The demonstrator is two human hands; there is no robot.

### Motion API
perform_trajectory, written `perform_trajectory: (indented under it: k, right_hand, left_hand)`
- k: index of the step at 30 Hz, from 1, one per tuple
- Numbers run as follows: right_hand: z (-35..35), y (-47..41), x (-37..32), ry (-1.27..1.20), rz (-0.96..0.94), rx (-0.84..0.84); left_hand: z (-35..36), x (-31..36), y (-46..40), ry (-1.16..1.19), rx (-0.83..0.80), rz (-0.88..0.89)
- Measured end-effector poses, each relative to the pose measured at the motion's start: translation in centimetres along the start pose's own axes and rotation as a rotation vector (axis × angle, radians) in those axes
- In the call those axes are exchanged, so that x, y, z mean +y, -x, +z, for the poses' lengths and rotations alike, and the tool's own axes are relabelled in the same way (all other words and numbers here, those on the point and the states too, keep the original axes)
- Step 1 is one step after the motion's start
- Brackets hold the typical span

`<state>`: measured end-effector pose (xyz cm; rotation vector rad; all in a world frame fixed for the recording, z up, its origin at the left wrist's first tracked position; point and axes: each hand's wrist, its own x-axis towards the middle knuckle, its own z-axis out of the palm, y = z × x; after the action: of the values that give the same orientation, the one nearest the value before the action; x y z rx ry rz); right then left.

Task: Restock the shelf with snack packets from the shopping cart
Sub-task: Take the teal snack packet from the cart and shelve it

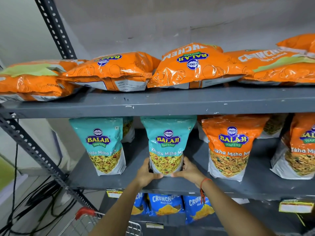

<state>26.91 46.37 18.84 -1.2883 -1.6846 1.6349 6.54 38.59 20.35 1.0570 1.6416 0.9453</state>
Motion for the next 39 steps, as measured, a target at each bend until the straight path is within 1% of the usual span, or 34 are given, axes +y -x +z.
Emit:
perform_trajectory:
  k: [2, 5, 8, 10, 12, 13, 16, 18, 20, 22, 25, 28, 32, 34, 36, 39]
  right_hand:
    - [0.2, 0.9, -0.3, 0.017, -0.015, 0.021]
    - [0.5, 2.8, -0.6, 0.007, -0.047, 0.052]
    - [0.4, 5.7, -1.0, -0.003, -0.066, 0.095]
    - [0.0, 7.8, -1.1, -0.043, -0.075, 0.118]
    - [-1.0, 11.8, -1.2, -0.118, -0.091, 0.169]
    - [-1.3, 12.4, -1.6, -0.137, -0.12, 0.183]
    - [-2.7, 14.3, -2.8, -0.112, -0.207, 0.252]
    - [-5.0, 16.8, -2.8, -0.119, -0.246, 0.311]
    - [-7.5, 18.8, -2.2, -0.147, -0.261, 0.358]
    - [-10.4, 20.1, -1.6, -0.166, -0.275, 0.424]
    - [-15.1, 21.5, -0.4, -0.209, -0.2, 0.525]
    - [-20.6, 22.0, 1.6, -0.211, -0.164, 0.622]
    - [-28.5, 21.2, 4.4, -0.204, -0.165, 0.713]
    - [-32.1, 20.4, 6.0, -0.212, -0.108, 0.774]
    - [-35.3, 19.1, 8.1, -0.204, -0.032, 0.743]
    - [-38.9, 17.3, 10.6, -0.126, 0.036, 0.548]
  left_hand:
    - [0.0, 0.3, 0.9, -0.013, 0.041, 0.004]
    - [0.1, 1.0, 3.1, -0.017, 0.151, 0.037]
    - [0.2, 1.9, 5.2, 0.039, 0.241, 0.118]
    - [0.7, 2.8, 6.6, 0.033, 0.305, 0.195]
    - [2.6, 4.3, 8.9, 0.006, 0.298, 0.259]
    - [3.0, 4.8, 9.0, 0.008, 0.325, 0.288]
    - [5.1, 6.9, 9.8, 0.089, 0.395, 0.335]
    - [8.4, 8.6, 10.8, 0.114, 0.389, 0.36]
    - [12.0, 9.6, 11.4, 0.133, 0.365, 0.389]
    - [15.4, 10.4, 11.6, 0.141, 0.302, 0.41]
    - [20.2, 10.8, 11.1, 0.083, 0.205, 0.447]
    - [24.9, 11.6, 9.8, 0.034, 0.119, 0.402]
    - [32.0, 12.4, 6.1, -0.001, -0.034, 0.366]
    - [35.5, 12.5, 4.1, -0.026, -0.088, 0.328]
    - [38.6, 12.5, 2.5, -0.048, -0.141, 0.26]
    - [41.9, 12.3, 0.3, -0.05, -0.163, 0.185]
